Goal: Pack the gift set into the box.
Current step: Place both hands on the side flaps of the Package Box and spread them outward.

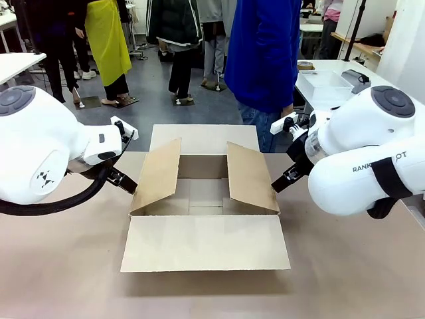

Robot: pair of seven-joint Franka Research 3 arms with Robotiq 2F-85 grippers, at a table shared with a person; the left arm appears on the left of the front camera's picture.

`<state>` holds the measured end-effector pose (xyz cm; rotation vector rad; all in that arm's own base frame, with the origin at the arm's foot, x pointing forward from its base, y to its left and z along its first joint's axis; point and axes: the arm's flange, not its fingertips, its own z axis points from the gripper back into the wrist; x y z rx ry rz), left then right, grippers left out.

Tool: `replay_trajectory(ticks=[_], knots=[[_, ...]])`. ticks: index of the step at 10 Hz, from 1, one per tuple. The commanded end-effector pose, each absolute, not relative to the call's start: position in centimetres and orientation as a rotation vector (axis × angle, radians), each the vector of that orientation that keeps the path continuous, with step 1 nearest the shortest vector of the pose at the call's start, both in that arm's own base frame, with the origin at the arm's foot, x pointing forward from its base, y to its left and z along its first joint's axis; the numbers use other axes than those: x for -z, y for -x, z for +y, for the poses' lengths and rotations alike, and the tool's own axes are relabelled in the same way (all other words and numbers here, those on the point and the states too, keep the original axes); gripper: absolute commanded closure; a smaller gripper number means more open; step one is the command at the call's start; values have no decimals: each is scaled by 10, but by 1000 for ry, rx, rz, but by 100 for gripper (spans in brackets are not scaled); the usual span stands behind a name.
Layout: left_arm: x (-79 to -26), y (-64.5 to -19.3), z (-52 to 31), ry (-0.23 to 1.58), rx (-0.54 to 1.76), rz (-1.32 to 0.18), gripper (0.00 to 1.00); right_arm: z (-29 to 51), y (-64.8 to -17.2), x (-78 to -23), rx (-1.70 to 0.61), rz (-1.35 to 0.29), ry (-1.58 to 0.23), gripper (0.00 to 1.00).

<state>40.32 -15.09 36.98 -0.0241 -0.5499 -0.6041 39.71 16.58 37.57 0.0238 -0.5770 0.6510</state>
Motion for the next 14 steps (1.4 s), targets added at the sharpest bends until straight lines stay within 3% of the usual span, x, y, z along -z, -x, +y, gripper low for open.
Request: replay_trajectory(ticks=[1, 3, 4, 6, 8, 10, 13, 14], knots=[[-370, -403, -151, 24, 605, -550, 0, 166, -397, -376, -651, -577, -24, 0], [-370, -403, -151, 24, 605, -550, 0, 166, -397, -376, -651, -577, -24, 0], [-370, -403, -151, 24, 604, -550, 0, 149, -401, -386, -627, -560, 63, 0], [-412, -377, -113, -2, 570, -568, 0, 108, -394, -427, -555, -503, 110, 0], [-468, -338, -70, 180, 549, -644, 0, 64, -376, -488, -441, -517, -116, 0], [-510, -304, -13, 381, 358, -562, 0, 1, -349, -539, -155, -527, -438, 0], [-490, -270, 109, 841, 225, -568, 0, -109, -292, -553, 172, -586, -880, 0], [-467, -262, 156, 1046, 75, -648, 0, -144, -278, -536, 284, -614, -980, 0]])
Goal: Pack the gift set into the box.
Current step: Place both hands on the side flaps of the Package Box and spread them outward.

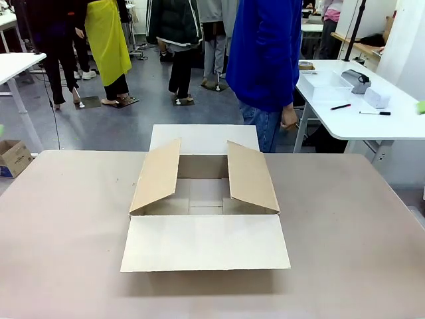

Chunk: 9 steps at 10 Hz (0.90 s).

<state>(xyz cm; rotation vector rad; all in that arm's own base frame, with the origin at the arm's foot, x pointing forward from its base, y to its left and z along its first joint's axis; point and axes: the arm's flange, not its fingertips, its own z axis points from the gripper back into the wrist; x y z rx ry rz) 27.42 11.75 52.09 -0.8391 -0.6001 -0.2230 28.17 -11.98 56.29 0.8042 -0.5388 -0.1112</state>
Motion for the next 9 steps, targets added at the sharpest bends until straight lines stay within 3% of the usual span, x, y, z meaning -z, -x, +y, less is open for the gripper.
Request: replay_trajectory(ticks=[1, 2, 4, 5, 6, 9], knots=[[-433, -253, 199, 1192, -119, -816, 0, -174, -269, -507, 413, -621, -1056, 0], [-409, -245, 218, 1236, -194, -940, 0, -190, -268, -477, 491, -585, -1107, 0], [-387, -240, 225, 1204, -340, -945, 0, -205, -256, -444, 608, -614, -1099, 0], [-389, -242, 219, 983, -361, -954, 0, -222, -257, -489, 529, -562, -1077, 0], [-397, -225, 277, 1182, -328, -880, 0, -222, -257, -489, 529, -562, -1077, 0], [-389, -235, 280, 1155, -372, -896, 0, -219, -276, -471, 587, -537, -1070, 0]])
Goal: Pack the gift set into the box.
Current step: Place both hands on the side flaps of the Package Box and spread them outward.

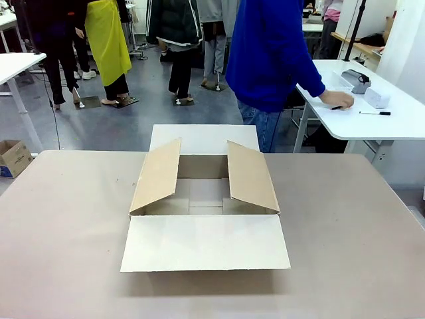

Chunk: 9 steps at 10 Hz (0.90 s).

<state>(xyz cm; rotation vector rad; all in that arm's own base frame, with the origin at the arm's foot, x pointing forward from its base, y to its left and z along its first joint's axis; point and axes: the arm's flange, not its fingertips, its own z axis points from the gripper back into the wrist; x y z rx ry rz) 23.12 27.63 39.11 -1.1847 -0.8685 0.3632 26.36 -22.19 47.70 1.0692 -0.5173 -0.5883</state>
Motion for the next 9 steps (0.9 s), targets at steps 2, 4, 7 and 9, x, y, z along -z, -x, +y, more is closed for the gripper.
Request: replay_trajectory(ticks=[2, 4, 7, 9], knots=[[-452, -291, 181, 1030, -168, -782, 0, -111, -341, -504, 401, -473, -850, 0], [-497, -327, 63, 809, 20, -733, 0, 32, -385, -519, 88, -344, -610, 0], [-489, -359, -59, 709, 162, -554, 0, 165, -373, -502, -247, -240, -518, 0], [-514, -357, 11, 773, 120, -669, 0, 186, -354, -502, -191, -228, -530, 0]])
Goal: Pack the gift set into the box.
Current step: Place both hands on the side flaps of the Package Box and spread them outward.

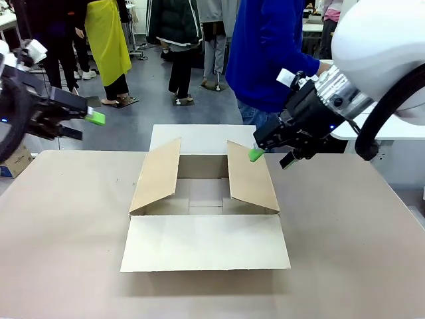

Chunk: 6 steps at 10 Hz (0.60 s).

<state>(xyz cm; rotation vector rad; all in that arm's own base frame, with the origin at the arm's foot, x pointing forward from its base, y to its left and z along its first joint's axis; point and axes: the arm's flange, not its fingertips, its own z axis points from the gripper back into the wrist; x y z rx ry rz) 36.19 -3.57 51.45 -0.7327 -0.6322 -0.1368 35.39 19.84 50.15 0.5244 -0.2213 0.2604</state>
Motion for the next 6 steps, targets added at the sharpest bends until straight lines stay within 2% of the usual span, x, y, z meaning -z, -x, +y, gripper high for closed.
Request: replay_trajectory(ticks=[1, 3, 4, 6], knots=[[-514, -357, 11, 773, 120, -669, 0, 186, -354, -502, -191, -228, -530, 0], [-515, -362, -8, 749, 108, -653, 0, 186, -354, -502, -191, -228, -530, 0], [-531, -373, -39, 600, 80, -687, 0, 186, -354, -502, -191, -228, -530, 0], [-555, -399, -120, 476, 258, -604, 0, 186, -354, -502, -191, -228, -530, 0]])
